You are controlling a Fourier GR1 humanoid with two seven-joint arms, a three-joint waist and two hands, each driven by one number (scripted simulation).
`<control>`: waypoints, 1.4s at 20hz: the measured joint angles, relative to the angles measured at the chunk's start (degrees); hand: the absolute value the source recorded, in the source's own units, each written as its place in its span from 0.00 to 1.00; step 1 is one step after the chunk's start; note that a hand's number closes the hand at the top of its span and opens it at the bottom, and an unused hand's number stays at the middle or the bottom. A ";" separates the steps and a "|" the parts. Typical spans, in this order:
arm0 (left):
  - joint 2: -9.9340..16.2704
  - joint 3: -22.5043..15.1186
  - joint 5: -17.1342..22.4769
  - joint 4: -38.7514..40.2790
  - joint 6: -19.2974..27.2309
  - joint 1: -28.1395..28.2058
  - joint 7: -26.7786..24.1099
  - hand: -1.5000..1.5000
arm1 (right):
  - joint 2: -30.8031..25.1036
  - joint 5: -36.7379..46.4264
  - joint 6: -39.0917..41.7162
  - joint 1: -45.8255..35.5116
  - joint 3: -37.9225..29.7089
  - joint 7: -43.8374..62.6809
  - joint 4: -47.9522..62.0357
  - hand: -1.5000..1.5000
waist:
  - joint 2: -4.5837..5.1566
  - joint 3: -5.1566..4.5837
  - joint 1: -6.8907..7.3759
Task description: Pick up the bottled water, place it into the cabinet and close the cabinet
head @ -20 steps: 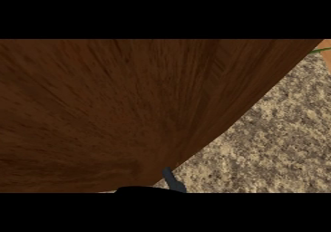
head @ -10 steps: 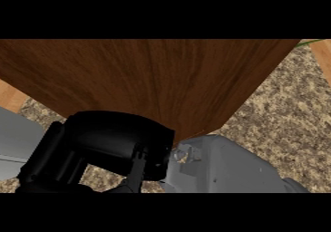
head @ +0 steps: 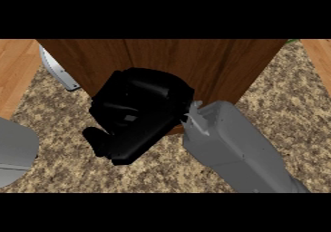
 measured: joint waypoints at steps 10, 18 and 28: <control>-4.13 3.58 -0.59 -0.03 -2.54 -1.68 4.44 0.00 | -1.86 5.83 10.06 -0.97 -6.22 -8.03 12.15 1.00 | -0.17 -0.22 -0.34; -6.93 4.34 -2.05 -0.61 -3.91 -2.57 7.14 0.00 | -0.84 12.39 13.48 -3.09 -6.87 -14.50 16.55 0.00 | -0.40 -0.30 -0.10; -8.85 4.46 -3.48 -1.02 -4.32 -4.32 8.50 0.00 | -0.06 16.48 10.60 -5.32 -7.20 -16.95 18.37 0.00 | -0.02 -0.42 0.39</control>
